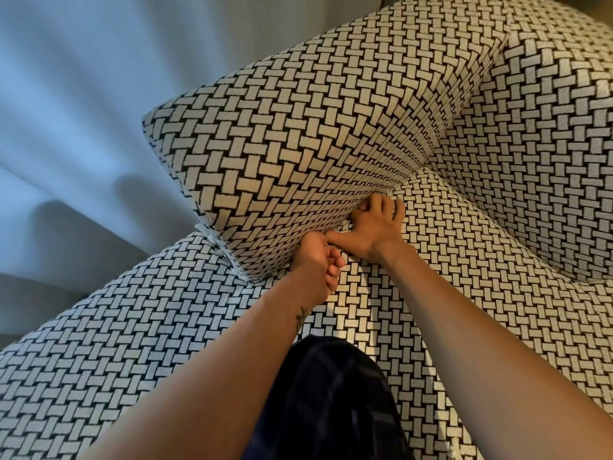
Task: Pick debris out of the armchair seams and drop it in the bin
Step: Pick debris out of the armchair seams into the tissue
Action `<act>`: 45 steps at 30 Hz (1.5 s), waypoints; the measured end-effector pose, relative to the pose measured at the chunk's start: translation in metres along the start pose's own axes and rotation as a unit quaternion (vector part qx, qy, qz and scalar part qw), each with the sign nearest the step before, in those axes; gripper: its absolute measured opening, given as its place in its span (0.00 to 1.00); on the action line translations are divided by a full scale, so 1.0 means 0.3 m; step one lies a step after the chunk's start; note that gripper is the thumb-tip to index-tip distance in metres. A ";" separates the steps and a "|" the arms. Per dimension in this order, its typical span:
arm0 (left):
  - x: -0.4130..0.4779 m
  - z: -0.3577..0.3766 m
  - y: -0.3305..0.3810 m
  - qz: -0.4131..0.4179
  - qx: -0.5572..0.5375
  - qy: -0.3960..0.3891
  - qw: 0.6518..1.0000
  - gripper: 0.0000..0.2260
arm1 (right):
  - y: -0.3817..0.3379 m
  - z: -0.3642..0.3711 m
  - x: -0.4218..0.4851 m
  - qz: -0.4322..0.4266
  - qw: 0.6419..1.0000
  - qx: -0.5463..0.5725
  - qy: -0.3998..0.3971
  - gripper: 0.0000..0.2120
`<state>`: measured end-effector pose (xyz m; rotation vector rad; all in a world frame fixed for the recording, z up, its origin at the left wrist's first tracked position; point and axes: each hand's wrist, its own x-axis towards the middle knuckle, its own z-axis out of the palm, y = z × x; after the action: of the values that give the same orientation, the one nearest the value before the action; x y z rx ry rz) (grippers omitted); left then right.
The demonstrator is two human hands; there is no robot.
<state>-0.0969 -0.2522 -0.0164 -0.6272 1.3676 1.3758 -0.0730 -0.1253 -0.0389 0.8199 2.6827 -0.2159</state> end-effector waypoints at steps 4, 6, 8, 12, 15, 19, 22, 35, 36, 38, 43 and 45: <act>0.000 0.003 0.000 -0.001 0.000 0.003 1.000 0.15 | -0.003 -0.009 -0.003 0.012 0.999 0.039 -0.013 0.35; -0.001 0.002 0.000 0.000 0.001 0.006 1.000 0.14 | -0.004 -0.011 -0.006 0.009 0.998 0.057 -0.019 0.31; -0.001 0.002 0.001 -0.003 0.003 0.007 1.000 0.14 | 0.003 -0.010 -0.008 0.004 0.997 0.079 -0.016 0.28; -0.005 0.003 0.001 -0.003 -0.004 0.010 1.000 0.15 | 0.001 0.003 -0.012 0.003 0.994 0.110 -0.001 0.23; -0.009 0.003 -0.002 0.002 -0.003 0.013 1.000 0.15 | -0.005 0.032 -0.017 0.002 0.990 0.137 0.039 0.16; -0.012 0.000 -0.005 0.008 0.003 0.006 1.000 0.15 | -0.003 0.068 -0.035 -0.018 0.982 0.165 0.088 0.14; -0.014 -0.011 -0.009 0.008 -0.006 -0.003 1.000 0.16 | -0.003 0.073 -0.059 -0.025 0.974 0.198 0.104 0.13; -0.086 -0.069 -0.029 0.011 -0.098 -0.094 0.991 0.24 | -0.038 0.006 -0.273 -0.082 0.920 0.379 0.062 0.10; -0.088 -0.076 -0.031 0.005 -0.108 -0.102 0.989 0.24 | -0.045 0.004 -0.290 -0.097 0.928 0.357 0.046 0.12; -0.104 -0.103 -0.040 -0.003 -0.137 -0.122 0.983 0.26 | -0.070 -0.003 -0.326 -0.119 0.939 0.321 0.010 0.14; -0.129 -0.183 -0.066 0.002 -0.172 -0.153 0.973 0.25 | -0.127 -0.018 -0.376 -0.131 0.938 0.317 -0.048 0.18; -0.133 -0.211 -0.072 0.008 -0.195 -0.157 0.968 0.23 | -0.144 -0.027 -0.380 -0.120 0.914 0.383 -0.050 0.15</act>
<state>-0.0836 -0.3276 -0.0020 -0.6203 0.8583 1.6939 -0.0106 -0.2179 0.0107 0.6249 2.5687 -1.3899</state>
